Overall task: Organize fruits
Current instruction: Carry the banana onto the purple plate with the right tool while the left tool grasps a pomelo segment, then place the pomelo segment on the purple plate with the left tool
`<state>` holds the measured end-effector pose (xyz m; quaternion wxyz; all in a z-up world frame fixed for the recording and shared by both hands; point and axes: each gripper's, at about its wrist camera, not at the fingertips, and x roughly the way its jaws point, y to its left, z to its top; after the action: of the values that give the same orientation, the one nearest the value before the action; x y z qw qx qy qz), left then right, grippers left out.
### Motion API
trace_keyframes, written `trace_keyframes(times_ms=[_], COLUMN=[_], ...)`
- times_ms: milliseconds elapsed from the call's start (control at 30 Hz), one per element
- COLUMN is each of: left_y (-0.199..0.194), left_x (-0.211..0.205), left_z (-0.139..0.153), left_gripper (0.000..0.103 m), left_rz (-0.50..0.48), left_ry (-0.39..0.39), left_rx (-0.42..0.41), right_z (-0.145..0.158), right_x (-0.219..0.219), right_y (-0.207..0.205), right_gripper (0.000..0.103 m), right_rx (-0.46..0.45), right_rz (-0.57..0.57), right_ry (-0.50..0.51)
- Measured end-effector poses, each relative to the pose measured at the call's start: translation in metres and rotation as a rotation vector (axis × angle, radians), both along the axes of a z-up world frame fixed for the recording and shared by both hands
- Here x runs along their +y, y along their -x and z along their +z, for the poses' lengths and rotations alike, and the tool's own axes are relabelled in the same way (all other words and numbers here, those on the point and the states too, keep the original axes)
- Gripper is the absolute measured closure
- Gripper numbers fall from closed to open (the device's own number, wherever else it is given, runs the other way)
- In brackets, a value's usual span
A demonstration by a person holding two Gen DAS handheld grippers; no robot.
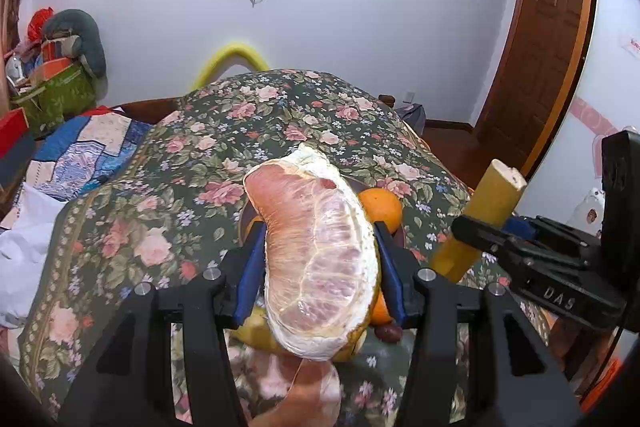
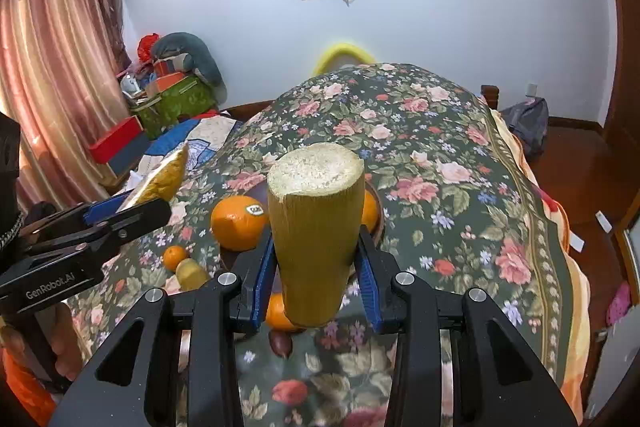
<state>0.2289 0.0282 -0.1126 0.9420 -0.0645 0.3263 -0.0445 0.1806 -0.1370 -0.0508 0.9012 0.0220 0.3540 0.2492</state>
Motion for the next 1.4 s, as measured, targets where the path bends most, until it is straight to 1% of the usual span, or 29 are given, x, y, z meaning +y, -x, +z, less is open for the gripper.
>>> trace_keyframes(times_ms=[100, 233, 567, 700, 733, 900, 1000, 1033, 1067, 1133, 1400], left_y=[-0.012, -0.025, -0.056, -0.064, -0.065, -0.072, -0.074, -0.073, -0.073, -0.072, -0.074], left_x=[-0.001, -0.002, 0.01, 0.017, 0.019, 0.023, 0.025, 0.025, 0.025, 0.026, 0.02], left_z=[-0.004, -0.008, -0.024, -0.028, -0.029, -0.032, -0.034, -0.035, -0.035, -0.034, -0.032], left_gripper=[0.052, 0.052, 0.052, 0.052, 0.052, 0.052, 0.052, 0.052, 0.052, 0.052, 0.052], left_rz=[-0.008, -0.013, -0.003, 0.006, 0.007, 0.017, 0.024, 0.026, 0.027, 0.029, 0.017], left_ry=[0.009, -0.001, 0.026, 0.057, 0.062, 0.072, 0.075, 0.076, 0.078, 0.078, 0.069], left_rx=[0.004, 0.004, 0.035, 0.046, 0.047, 0.058, 0.061, 0.062, 0.062, 0.06, 0.064], right_z=[-0.005, -0.015, -0.034, -0.047, -0.048, -0.047, -0.045, -0.045, -0.044, -0.042, -0.037], right_x=[0.005, 0.011, 0.029, 0.042, 0.044, 0.051, 0.06, 0.063, 0.064, 0.062, 0.047], right_y=[-0.007, -0.02, -0.049, -0.06, -0.061, -0.067, -0.068, -0.068, -0.069, -0.071, -0.064], right_gripper=[0.069, 0.069, 0.069, 0.069, 0.069, 0.068, 0.068, 0.066, 0.062, 0.056, 0.056], right_rx=[0.008, 0.032, 0.082, 0.107, 0.102, 0.086, 0.065, 0.06, 0.064, 0.073, 0.073], right_rz=[0.006, 0.023, 0.06, 0.075, 0.076, 0.092, 0.109, 0.11, 0.115, 0.114, 0.096], right_ry=[0.0, 0.001, 0.031, 0.06, 0.056, 0.072, 0.11, 0.129, 0.133, 0.114, 0.089])
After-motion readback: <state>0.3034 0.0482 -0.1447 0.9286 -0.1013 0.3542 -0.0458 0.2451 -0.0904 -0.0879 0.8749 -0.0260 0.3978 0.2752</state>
